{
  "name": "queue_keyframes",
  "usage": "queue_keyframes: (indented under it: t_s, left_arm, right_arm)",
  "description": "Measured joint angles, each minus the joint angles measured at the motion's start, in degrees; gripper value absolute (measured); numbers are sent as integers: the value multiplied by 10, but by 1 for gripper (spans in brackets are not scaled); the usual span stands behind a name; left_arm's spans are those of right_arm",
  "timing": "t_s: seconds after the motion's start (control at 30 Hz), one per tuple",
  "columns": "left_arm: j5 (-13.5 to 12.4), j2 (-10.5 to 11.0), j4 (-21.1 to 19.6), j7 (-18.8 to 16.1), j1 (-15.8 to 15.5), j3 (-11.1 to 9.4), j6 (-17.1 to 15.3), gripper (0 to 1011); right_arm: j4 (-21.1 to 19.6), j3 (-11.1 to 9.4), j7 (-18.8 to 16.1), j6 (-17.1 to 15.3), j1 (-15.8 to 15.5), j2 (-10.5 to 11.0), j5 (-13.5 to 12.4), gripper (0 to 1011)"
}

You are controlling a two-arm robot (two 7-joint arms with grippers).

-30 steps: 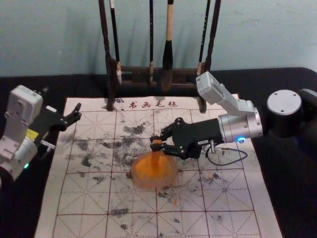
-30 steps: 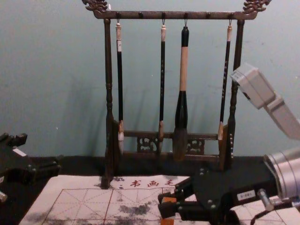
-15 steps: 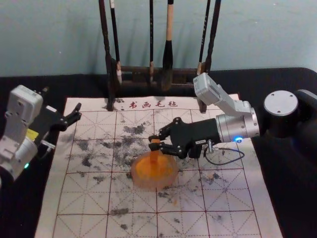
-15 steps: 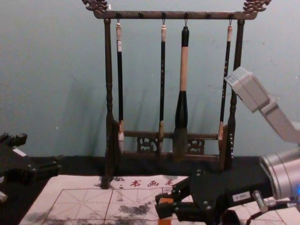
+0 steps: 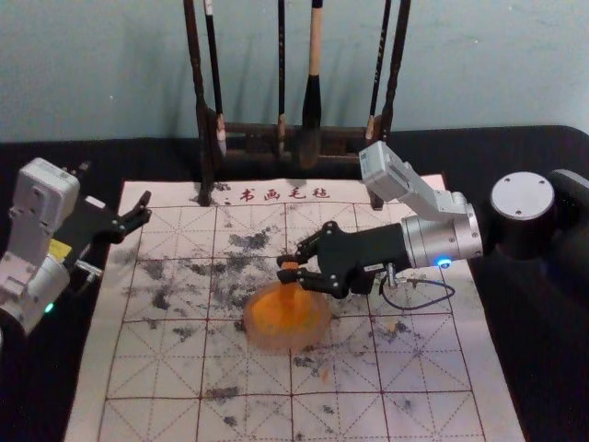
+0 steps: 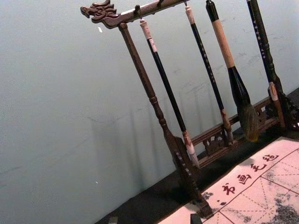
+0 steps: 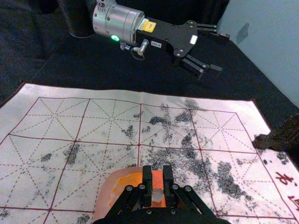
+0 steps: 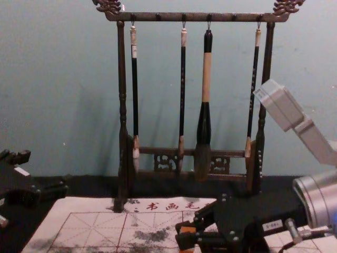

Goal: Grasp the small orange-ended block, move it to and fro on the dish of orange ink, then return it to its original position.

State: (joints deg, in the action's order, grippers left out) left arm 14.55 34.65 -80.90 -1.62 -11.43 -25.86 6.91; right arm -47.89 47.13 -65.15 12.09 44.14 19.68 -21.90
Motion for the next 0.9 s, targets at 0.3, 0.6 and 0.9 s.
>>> queue_keyframes:
  t_s: [0.3,0.6,0.9]
  left_arm:
    - [0,0,0,0,0,0,0,1001]
    - [0,0,0,0,0,0,0,1001]
    - [0,0,0,0,0,0,0,1001]
  right_arm:
    - [-7,-3,2,1,-4,4,2,147]
    - [-29,-8,6,-4,-15,21,1,147]
    - [-53,-9,8,-10,-25,37,-3,147]
